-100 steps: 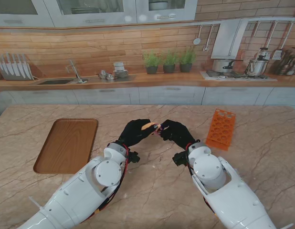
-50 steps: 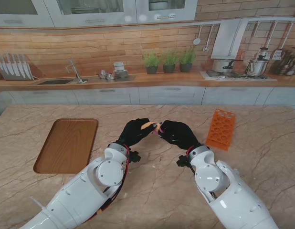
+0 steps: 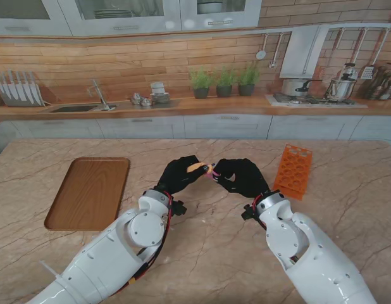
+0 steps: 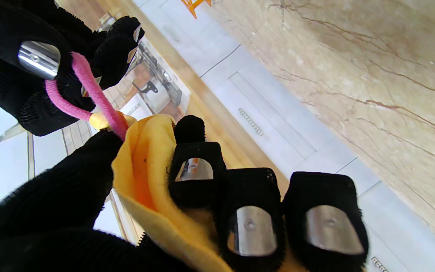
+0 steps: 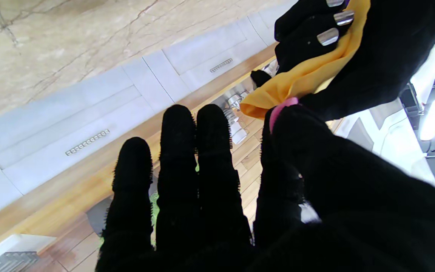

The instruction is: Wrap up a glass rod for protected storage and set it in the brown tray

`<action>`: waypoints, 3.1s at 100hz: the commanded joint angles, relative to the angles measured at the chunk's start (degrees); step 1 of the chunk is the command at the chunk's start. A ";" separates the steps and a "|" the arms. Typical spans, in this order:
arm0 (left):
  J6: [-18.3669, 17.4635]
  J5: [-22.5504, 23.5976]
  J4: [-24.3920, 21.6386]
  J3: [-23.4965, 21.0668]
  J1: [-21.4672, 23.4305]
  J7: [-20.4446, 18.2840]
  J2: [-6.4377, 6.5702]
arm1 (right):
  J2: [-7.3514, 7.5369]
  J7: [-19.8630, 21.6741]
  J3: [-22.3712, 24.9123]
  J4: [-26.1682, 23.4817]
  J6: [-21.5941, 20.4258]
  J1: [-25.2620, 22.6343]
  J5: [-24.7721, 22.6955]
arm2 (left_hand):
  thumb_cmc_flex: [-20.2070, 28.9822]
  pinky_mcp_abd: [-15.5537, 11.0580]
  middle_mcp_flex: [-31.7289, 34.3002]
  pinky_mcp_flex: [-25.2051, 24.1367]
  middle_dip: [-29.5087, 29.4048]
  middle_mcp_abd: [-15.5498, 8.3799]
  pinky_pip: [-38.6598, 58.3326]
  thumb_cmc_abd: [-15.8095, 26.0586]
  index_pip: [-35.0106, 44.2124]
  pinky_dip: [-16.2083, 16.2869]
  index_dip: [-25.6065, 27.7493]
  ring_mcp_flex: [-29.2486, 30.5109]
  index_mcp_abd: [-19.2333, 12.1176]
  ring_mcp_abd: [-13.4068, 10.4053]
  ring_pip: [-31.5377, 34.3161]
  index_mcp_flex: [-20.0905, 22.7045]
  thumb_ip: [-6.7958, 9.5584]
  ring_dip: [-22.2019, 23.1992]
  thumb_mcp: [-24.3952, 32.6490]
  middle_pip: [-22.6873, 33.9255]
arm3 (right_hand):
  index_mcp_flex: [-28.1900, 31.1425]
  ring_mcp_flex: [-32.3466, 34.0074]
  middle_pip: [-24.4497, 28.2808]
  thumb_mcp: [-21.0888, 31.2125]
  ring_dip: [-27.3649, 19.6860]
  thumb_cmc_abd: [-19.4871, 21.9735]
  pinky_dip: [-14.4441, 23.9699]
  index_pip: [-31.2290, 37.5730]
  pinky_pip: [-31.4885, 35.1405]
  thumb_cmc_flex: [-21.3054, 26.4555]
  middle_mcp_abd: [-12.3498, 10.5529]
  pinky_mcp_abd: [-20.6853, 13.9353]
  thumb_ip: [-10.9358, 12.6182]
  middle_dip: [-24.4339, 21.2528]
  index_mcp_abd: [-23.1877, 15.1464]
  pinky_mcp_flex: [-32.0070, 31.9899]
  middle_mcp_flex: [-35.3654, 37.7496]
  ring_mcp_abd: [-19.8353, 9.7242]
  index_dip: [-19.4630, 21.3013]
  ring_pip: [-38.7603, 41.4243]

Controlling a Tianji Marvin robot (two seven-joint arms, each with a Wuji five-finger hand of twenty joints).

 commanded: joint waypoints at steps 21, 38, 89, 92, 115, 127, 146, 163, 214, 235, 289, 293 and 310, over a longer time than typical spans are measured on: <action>0.47 -0.83 -0.69 -0.01 0.21 -1.38 -0.01 | 0.53 -1.87 0.39 1.30 -3.41 1.08 -3.21 | 11.03 -0.41 3.05 0.85 1.31 -7.73 14.94 -3.89 1.10 0.77 1.46 -0.54 -1.29 -4.39 4.22 -1.63 1.87 0.65 5.66 6.35 | 1.63 0.28 1.47 2.14 0.50 2.36 -1.10 3.77 1.63 1.12 -0.60 -0.33 -1.74 -0.62 -4.02 0.08 0.23 -2.62 1.88 1.11; -0.20 -0.64 -0.57 0.28 -0.04 -2.33 0.26 | 0.76 -3.50 0.73 2.40 -5.04 1.72 -5.72 | 9.60 -0.67 3.86 0.90 1.27 -7.70 14.94 -5.56 2.28 1.58 0.88 -0.52 -1.60 -4.63 4.50 -0.15 2.64 0.64 8.45 6.24 | 1.43 0.20 1.54 1.75 0.36 2.54 -1.31 3.94 1.74 1.33 -0.66 -0.44 -1.82 -0.61 -4.38 0.19 0.02 -2.59 1.95 1.04; -1.10 -0.74 -1.10 1.15 -0.18 -5.45 1.04 | 1.28 -5.71 1.99 3.42 -7.48 2.44 -9.72 | 8.15 -0.76 3.93 1.01 0.95 -7.62 14.94 -7.27 0.49 3.09 -1.18 -0.51 -1.65 -4.68 5.37 2.85 2.73 0.62 11.56 7.43 | 1.16 0.33 1.53 1.05 0.05 2.93 -1.83 4.19 2.13 1.56 -0.88 -0.48 -2.24 -0.69 -5.07 0.45 -0.07 -2.74 1.69 1.05; -1.08 -0.79 -1.12 1.19 -0.18 -5.55 1.05 | 1.30 -5.75 2.02 3.48 -7.60 2.49 -9.85 | 8.19 -0.77 3.92 1.01 0.92 -7.68 14.94 -7.18 0.57 3.16 -1.08 -0.52 -1.54 -4.70 5.39 2.75 2.64 0.61 11.47 7.46 | 1.17 0.29 1.52 1.02 0.03 2.95 -1.85 4.21 2.14 1.57 -0.89 -0.48 -2.26 -0.70 -5.11 0.44 -0.09 -2.72 1.69 1.03; -0.95 -1.29 -1.58 1.33 0.01 -6.63 1.28 | 1.58 -6.59 1.88 4.29 -8.61 3.17 -11.67 | 8.36 -0.69 3.90 1.01 0.79 -7.63 14.94 -6.81 0.63 3.54 -0.95 -0.52 -1.75 -4.57 5.59 2.43 2.37 0.59 11.16 7.58 | 0.98 0.24 1.40 0.45 -0.13 3.21 -2.05 4.19 2.33 1.76 -0.72 -0.53 -2.38 -0.73 -5.74 0.43 -0.28 -2.67 1.62 0.96; -0.83 -1.60 -1.81 1.47 0.09 -7.25 1.38 | 1.58 -6.63 1.70 4.66 -8.90 3.58 -11.68 | 8.61 -0.45 3.89 1.00 0.70 -7.58 14.94 -6.22 0.33 3.86 -1.07 -0.53 -1.69 -4.27 5.72 2.27 2.03 0.57 10.85 7.62 | 0.99 0.26 1.39 -0.04 -0.23 3.35 -2.21 4.22 2.48 1.88 -0.66 -0.50 -2.35 -0.74 -6.52 0.37 -0.14 -2.49 1.67 0.97; -0.14 -2.22 -2.20 1.71 0.15 -7.99 1.42 | 1.73 -7.07 1.57 5.34 -10.22 4.23 -12.56 | 8.69 -0.12 3.91 1.00 0.59 -7.27 14.94 -5.77 0.32 4.30 -0.94 -0.52 -1.65 -3.93 5.97 2.32 1.77 0.58 10.53 7.62 | 0.79 0.42 1.41 -0.79 -0.35 3.68 -2.48 4.10 2.63 1.62 -0.53 -0.39 -2.41 -0.73 -9.10 0.35 0.22 -2.32 2.09 1.00; 0.49 -2.69 -2.55 1.98 0.10 -8.97 1.55 | 1.73 -7.59 1.27 5.88 -10.74 4.60 -12.94 | 8.23 0.14 3.95 1.04 0.52 -7.09 14.94 -4.86 0.32 5.16 -0.60 -0.53 -2.57 -3.67 6.51 1.60 1.76 0.61 10.39 8.01 | 0.55 0.35 1.49 -1.41 -0.43 3.99 -2.70 3.96 2.63 1.62 -0.43 -0.36 -2.35 -0.64 -10.06 0.19 0.21 -2.11 2.56 0.93; -0.84 -4.01 -2.61 1.62 0.06 -10.93 2.01 | 2.16 -5.73 0.78 5.65 -6.03 3.14 -13.28 | 8.94 0.06 3.88 1.11 0.04 -6.92 14.94 3.18 -0.92 6.93 0.31 -0.55 -2.96 -4.09 6.82 -1.06 -1.16 0.19 0.35 8.11 | 1.11 -0.09 1.08 -0.50 -0.85 3.14 -3.13 3.75 2.39 1.71 0.12 0.14 -1.59 -0.80 -8.27 -0.17 0.33 -1.27 2.14 0.04; -1.71 -4.03 -2.20 1.76 -0.20 -11.36 2.10 | 2.27 -4.92 0.68 5.28 -4.79 2.68 -13.25 | 4.66 -0.03 3.88 1.14 0.21 -6.42 14.94 9.22 -2.38 7.62 1.47 -0.55 -2.95 -4.11 6.92 1.01 0.30 0.14 -2.34 7.76 | 1.14 -0.26 0.93 -0.32 -1.03 3.03 -3.25 3.72 2.27 1.62 0.17 0.23 -1.54 -0.80 -8.13 -0.25 0.40 -1.30 2.07 -0.33; 0.59 -3.51 -2.53 1.62 0.25 -8.34 1.26 | 2.30 -1.54 -1.00 4.39 -3.22 2.23 -11.13 | 3.55 0.10 3.91 1.12 1.63 -5.77 14.94 20.64 -4.56 7.51 8.80 -0.55 -0.26 -4.16 7.03 7.65 4.20 -0.14 -30.74 7.42 | 1.67 -0.35 0.84 0.22 -1.21 2.58 -3.45 3.60 2.11 1.54 0.17 0.39 -1.58 -0.75 -7.71 -0.32 0.76 -1.26 1.95 -0.69; 0.87 -3.28 -2.57 1.61 0.31 -8.01 1.20 | 2.28 -1.37 -1.13 4.36 -3.09 2.21 -10.95 | 3.14 0.02 3.93 1.13 1.65 -5.82 14.94 20.72 -4.43 7.51 8.84 -0.54 -0.06 -4.29 7.08 7.71 4.06 -0.13 -31.54 7.54 | 1.68 -0.35 0.83 0.28 -1.22 2.57 -3.45 3.57 2.11 1.55 0.17 0.37 -1.58 -0.75 -7.71 -0.32 0.78 -1.27 1.94 -0.71; 3.07 -4.45 -4.05 1.29 0.79 -9.63 1.54 | 2.32 -0.64 -1.39 4.04 -2.79 2.02 -10.58 | 9.48 0.83 3.91 1.13 0.94 -5.24 14.94 27.67 -9.32 9.41 6.94 -0.58 0.98 -3.30 7.72 4.75 3.58 -0.39 -38.86 7.92 | 1.82 -0.41 0.79 0.53 -1.28 2.39 -3.49 3.53 2.08 1.45 0.14 0.36 -1.64 -0.75 -7.67 -0.34 0.94 -1.37 1.94 -0.85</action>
